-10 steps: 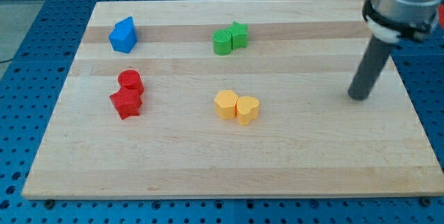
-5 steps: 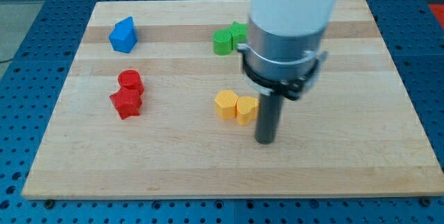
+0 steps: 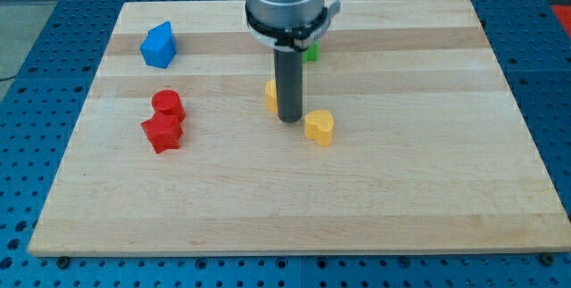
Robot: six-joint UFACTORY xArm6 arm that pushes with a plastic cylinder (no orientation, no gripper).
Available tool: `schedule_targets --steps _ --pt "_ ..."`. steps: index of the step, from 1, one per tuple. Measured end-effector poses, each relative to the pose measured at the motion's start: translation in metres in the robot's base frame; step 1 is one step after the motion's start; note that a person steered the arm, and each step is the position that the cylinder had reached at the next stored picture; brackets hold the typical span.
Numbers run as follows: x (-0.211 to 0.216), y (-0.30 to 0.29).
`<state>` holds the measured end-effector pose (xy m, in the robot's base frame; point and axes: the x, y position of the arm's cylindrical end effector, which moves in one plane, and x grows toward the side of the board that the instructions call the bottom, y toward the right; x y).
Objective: Move yellow blocks towards the green blocks
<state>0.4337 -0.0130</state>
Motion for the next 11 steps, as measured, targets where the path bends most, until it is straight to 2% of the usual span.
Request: schedule_targets --steps 1,3,4,5,6,7,8,11 --pt "-0.010 -0.002" --pt "-0.005 -0.002" --pt "0.013 -0.002" --pt "0.051 -0.002" --pt "0.096 0.019" --pt "0.122 0.075" --pt "0.110 0.105" --pt "0.044 0.032"
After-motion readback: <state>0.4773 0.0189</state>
